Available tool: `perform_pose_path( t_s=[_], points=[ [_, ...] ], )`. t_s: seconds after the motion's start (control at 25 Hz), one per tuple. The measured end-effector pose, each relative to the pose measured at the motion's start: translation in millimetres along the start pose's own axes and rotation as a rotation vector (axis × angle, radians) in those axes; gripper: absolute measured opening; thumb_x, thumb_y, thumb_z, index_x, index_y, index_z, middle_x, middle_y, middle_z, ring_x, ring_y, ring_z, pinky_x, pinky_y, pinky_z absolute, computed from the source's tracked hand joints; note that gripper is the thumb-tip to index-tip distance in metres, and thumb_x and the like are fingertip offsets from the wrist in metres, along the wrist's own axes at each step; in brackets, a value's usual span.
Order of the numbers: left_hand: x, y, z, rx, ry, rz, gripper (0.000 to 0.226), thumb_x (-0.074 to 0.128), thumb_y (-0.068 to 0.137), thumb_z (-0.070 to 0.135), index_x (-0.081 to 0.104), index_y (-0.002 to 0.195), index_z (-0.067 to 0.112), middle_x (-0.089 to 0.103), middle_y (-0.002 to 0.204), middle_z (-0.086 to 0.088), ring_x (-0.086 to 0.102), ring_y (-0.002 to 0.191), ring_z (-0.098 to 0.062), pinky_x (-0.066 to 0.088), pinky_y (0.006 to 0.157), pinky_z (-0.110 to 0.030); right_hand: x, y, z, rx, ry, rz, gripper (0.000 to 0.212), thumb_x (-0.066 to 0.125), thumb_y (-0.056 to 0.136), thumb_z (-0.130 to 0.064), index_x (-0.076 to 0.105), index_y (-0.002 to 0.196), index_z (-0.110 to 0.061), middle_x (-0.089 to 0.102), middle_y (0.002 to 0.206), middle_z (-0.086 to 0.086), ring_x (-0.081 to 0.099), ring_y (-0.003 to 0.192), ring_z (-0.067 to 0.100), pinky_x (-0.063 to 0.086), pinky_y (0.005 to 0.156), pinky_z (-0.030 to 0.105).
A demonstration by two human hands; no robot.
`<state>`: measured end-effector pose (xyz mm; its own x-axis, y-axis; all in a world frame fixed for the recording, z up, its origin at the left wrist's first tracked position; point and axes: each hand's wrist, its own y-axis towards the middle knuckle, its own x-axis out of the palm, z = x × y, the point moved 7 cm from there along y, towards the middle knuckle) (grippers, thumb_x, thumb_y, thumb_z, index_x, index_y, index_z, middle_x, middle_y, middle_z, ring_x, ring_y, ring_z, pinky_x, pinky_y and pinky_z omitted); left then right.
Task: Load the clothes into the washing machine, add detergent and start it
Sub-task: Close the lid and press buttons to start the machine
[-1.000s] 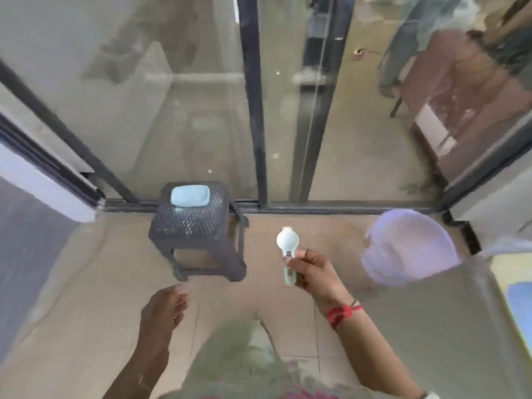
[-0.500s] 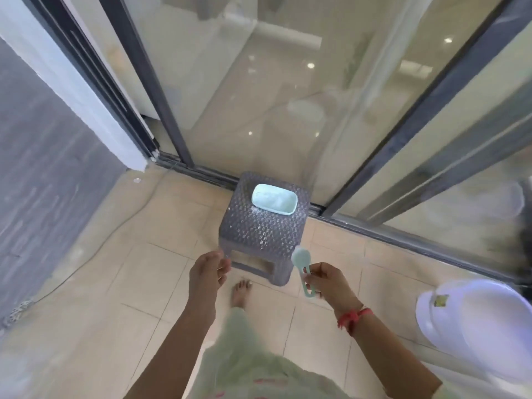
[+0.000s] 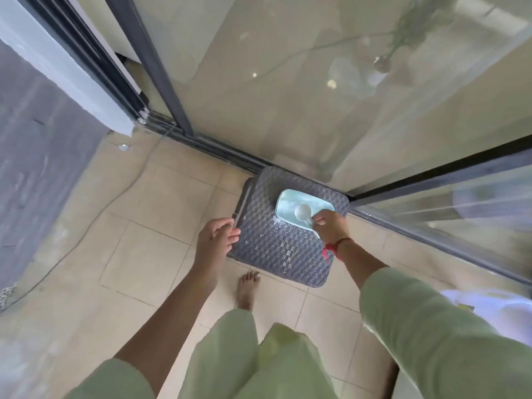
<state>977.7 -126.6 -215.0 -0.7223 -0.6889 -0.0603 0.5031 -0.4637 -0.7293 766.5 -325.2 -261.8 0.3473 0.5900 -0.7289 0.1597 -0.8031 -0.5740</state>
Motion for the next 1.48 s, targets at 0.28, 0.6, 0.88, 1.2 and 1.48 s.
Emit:
perform_pose_path(
  t_s=[0.28,0.6,0.88,1.2,1.48],
  points=[
    [-0.4,17.0,-20.4,-0.063,0.048,0.007,0.019,0.046,0.097,0.019,0.059,0.111,0.015,0.067,0.098,-0.006,0.065,0.092,-0.017,0.046,0.078,-0.026,19.0,48.4,-3.9,-0.177,-0.391,0.040,0.010,0.061,0.089,-0.020,0.069,0.095,-0.019,0.057,0.115,0.009,0.060,0.101,0.026,0.045,0.085,0.029],
    [9.6,8.3,-17.9,-0.057,0.124,-0.004,0.017,0.045,0.098,0.018,0.057,0.109,0.013,0.065,0.092,-0.002,0.063,0.088,-0.016,0.045,0.073,-0.022,-8.2,-0.9,-9.8,-0.295,-0.196,0.351,0.030,0.061,0.084,-0.020,0.051,0.112,-0.016,0.049,0.114,0.010,0.053,0.099,0.028,0.047,0.087,0.043],
    [93.6,-43.8,-0.5,0.055,0.305,-0.188,0.016,0.048,0.097,0.019,0.059,0.107,0.014,0.065,0.094,-0.005,0.062,0.094,-0.022,0.045,0.080,-0.028,-44.2,-193.6,48.2,-0.540,-0.062,0.577,0.035,0.059,0.081,-0.017,0.046,0.113,-0.022,0.042,0.122,0.005,0.047,0.103,0.022,0.037,0.087,0.034],
    [259.4,-223.8,-55.6,0.173,0.455,-0.482,0.016,0.046,0.096,0.015,0.059,0.089,0.021,0.064,0.086,-0.002,0.060,0.079,-0.014,0.042,0.072,-0.024,-100.5,-384.3,247.4,-0.043,0.237,0.948,0.036,0.051,0.084,-0.024,0.046,0.119,-0.024,0.048,0.123,0.005,0.044,0.114,0.016,0.035,0.094,0.027],
    [403.4,-434.6,-217.1,0.121,0.628,-0.915,0.018,0.048,0.095,0.011,0.060,0.086,0.021,0.063,0.079,-0.002,0.057,0.070,-0.014,0.037,0.059,-0.021,-147.1,-556.3,453.2,0.312,0.320,1.310,0.035,0.052,0.084,-0.021,0.047,0.118,-0.021,0.039,0.125,0.002,0.041,0.121,0.018,0.033,0.102,0.026]
  ],
)
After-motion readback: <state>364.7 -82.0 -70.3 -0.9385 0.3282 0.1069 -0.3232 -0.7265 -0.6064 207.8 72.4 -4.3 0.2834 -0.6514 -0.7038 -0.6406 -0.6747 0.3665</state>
